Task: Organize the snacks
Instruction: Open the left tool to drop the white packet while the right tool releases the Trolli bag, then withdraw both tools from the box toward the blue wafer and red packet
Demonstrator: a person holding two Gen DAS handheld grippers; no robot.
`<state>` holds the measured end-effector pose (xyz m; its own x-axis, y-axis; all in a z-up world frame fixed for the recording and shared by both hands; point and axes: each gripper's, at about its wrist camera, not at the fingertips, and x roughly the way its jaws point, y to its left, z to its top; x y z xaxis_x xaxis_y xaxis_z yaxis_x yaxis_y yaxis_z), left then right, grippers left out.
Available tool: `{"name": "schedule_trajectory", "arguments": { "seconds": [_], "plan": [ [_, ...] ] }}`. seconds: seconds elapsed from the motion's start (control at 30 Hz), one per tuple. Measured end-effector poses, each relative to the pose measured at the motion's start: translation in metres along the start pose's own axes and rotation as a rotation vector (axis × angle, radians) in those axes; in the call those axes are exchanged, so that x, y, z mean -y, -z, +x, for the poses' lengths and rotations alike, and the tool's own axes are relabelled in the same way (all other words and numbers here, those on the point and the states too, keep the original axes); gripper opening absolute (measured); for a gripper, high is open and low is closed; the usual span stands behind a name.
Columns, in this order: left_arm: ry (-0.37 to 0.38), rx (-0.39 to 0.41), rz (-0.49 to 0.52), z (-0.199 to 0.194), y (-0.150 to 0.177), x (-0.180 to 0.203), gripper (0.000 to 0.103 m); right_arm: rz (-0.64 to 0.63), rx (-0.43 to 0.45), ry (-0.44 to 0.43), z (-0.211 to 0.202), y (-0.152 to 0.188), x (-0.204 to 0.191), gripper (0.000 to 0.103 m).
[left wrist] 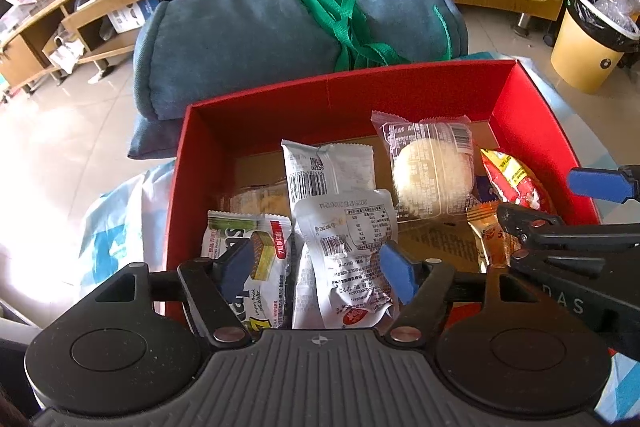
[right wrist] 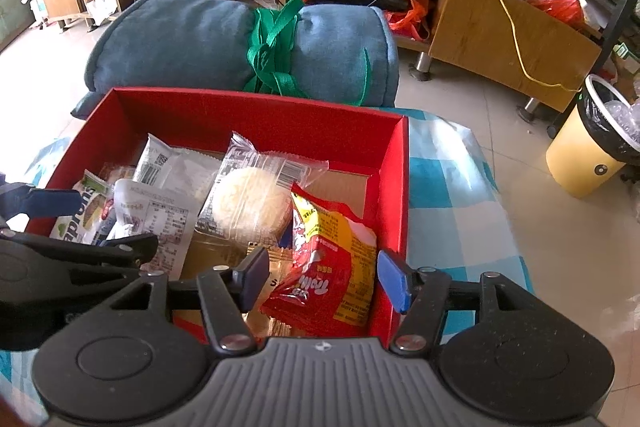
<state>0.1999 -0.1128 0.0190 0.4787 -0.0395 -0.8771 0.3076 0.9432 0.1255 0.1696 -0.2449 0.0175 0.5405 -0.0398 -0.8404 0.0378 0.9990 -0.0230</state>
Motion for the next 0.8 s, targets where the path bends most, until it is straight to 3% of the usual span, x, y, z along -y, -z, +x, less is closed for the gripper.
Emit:
{"name": "schedule_trajectory", "arguments": {
  "seconds": [0.47, 0.8],
  "plan": [
    [0.033, 0.026, -0.003, -0.021, 0.007, 0.001, 0.081, -0.005, 0.030, 0.006, -0.028, 0.009, 0.006, 0.060],
    [0.105, 0.038, 0.021, -0.043, 0.023, 0.018, 0.083, 0.002, 0.019, 0.031, -0.056, 0.040, 0.020, 0.061]
  ]
}}
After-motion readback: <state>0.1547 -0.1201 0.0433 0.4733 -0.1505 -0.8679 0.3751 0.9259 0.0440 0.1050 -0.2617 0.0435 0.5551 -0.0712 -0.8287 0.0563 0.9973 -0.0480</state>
